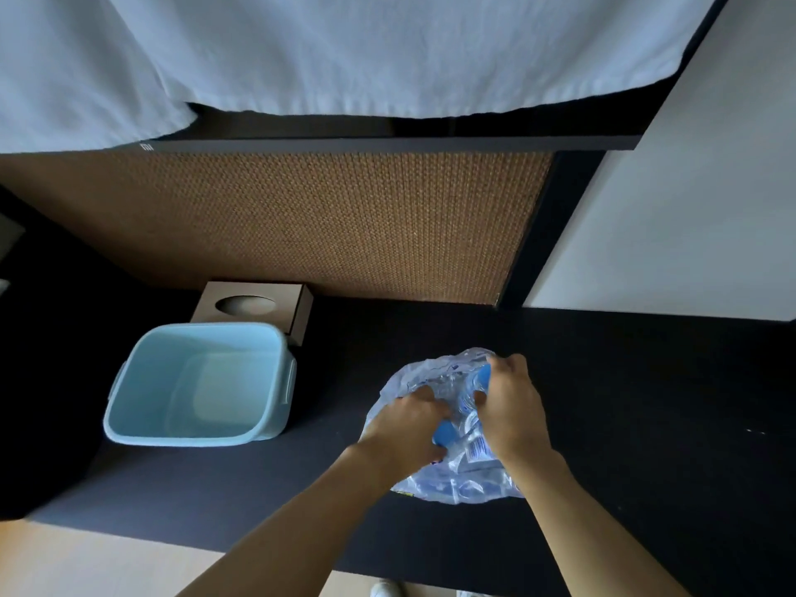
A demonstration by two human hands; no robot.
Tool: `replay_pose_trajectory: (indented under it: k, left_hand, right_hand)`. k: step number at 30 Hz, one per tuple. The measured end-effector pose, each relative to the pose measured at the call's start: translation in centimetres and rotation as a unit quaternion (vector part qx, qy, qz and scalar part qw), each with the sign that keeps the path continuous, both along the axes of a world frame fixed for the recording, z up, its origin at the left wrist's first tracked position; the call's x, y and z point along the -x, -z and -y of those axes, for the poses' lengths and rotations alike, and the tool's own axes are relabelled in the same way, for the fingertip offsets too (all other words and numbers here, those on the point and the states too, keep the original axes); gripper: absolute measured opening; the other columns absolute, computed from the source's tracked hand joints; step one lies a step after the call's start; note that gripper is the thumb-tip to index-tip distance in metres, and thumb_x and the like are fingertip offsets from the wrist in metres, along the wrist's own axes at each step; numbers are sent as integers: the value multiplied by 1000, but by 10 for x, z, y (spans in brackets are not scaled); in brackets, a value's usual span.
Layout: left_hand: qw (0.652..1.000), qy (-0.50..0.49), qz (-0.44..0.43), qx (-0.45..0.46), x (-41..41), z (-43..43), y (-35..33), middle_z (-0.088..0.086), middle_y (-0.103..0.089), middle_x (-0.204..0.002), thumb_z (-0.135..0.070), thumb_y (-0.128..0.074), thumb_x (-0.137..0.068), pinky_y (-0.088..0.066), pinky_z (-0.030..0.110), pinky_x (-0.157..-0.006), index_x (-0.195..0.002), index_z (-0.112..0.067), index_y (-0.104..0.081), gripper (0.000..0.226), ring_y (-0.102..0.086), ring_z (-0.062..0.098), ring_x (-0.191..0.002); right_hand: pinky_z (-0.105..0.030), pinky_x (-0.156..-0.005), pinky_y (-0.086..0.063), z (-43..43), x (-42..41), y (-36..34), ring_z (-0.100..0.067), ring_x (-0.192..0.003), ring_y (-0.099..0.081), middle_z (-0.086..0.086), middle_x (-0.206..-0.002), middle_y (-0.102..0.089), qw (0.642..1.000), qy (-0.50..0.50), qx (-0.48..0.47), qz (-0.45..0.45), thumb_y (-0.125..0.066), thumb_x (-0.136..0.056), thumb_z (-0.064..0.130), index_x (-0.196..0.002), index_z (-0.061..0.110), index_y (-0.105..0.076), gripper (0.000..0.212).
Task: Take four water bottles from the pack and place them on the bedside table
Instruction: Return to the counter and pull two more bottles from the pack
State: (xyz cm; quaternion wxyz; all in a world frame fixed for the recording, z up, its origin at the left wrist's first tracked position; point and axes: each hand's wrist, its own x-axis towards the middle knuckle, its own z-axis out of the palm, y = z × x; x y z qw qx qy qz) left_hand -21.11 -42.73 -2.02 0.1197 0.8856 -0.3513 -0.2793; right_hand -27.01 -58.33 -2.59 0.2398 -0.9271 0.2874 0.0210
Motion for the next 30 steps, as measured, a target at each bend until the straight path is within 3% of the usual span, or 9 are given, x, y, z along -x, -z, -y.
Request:
replay_pose_trajectory:
  k: [3, 6, 8, 11, 15, 19, 24, 28, 30]
  left_hand:
    - [996, -66, -20, 51, 3, -7, 4, -9, -60, -105, -21, -81, -78, -55, 33, -82, -108, -28, -71, 32, -63, 17, -95]
    - [990, -104, -30, 86, 5, -12, -5, -12, -65, -99, -27, -82, -72, -57, 37, -80, -98, -30, -73, 28, -63, 12, -87]
    - [987, -108, -3, 122, 4, -13, -22, -17, -66, -91, -41, -81, -68, -55, 30, -71, -92, -32, -69, 28, -62, 6, -78]
    - [976, -94, 45, 191, -4, -7, -67, -26, -58, -79, -59, -77, -62, -40, 8, -63, -90, -38, -68, 36, -61, 1, -77]
    - [953, -60, 3, 298, -19, 17, -148, -18, -54, -85, -52, -83, -69, -45, 13, -71, -94, -36, -74, 31, -58, 4, -78]
    - [922, 32, -44, 382, -22, 55, -241, -8, -63, -105, -43, -78, -86, -50, 22, -90, -107, -25, -71, 28, -63, 11, -99]
    - [886, 93, -87, 447, 1, 98, -346, 0, -72, -106, -40, -67, -97, -54, 38, -89, -111, -22, -67, 23, -69, 19, -99]
    - [852, 154, -108, 489, 41, 124, -414, -6, -74, -108, -39, -67, -97, -55, 27, -91, -111, -25, -65, 19, -70, 13, -104]
    - [831, 203, -121, 503, 75, 132, -445, -6, -75, -105, -44, -66, -95, -54, 24, -90, -108, -26, -65, 23, -71, 14, -100]
  right_hand:
    - [-35, -75, -58, 8, -2, 2, -26, -86, -68, -10, -114, -54, 999, 12, -36, 4, -74, -90, 14, -114, 4, -65, 28]
    - [-33, -71, -57, 17, 5, -5, -21, -81, -67, -6, -105, -58, 996, 11, -68, 56, -80, -86, 17, -108, 6, -69, 27]
    - [-32, -67, -57, 23, 14, -17, -17, -78, -66, -1, -97, -59, 990, 27, -85, 113, -85, -80, 17, -103, 10, -71, 28]
    - [-22, -62, -55, 33, 27, -47, -6, -75, -65, 9, -90, -62, 973, 51, -102, 200, -90, -72, 21, -94, 18, -72, 29]
    - [-11, -70, -51, 48, 34, -113, -3, -89, -67, 19, -91, -66, 935, 60, -135, 322, -85, -77, 26, -95, 28, -67, 25]
    - [-11, -71, -52, 58, 34, -205, 4, -91, -68, 29, -96, -68, 897, 75, -169, 402, -69, -88, 43, -100, 46, -58, 17]
    - [-20, -75, -54, 80, 62, -321, -6, -90, -70, 15, -96, -72, 859, 126, -126, 481, -79, -82, 35, -96, 39, -61, 23]
    - [-23, -73, -52, 79, 125, -415, -1, -87, -68, 20, -91, -71, 808, 207, -64, 548, -80, -61, 58, -88, 37, -65, 37]
    - [-27, -70, -55, 66, 172, -453, -3, -79, -69, 17, -88, -72, 779, 253, -26, 573, -84, -57, 56, -86, 37, -66, 39]
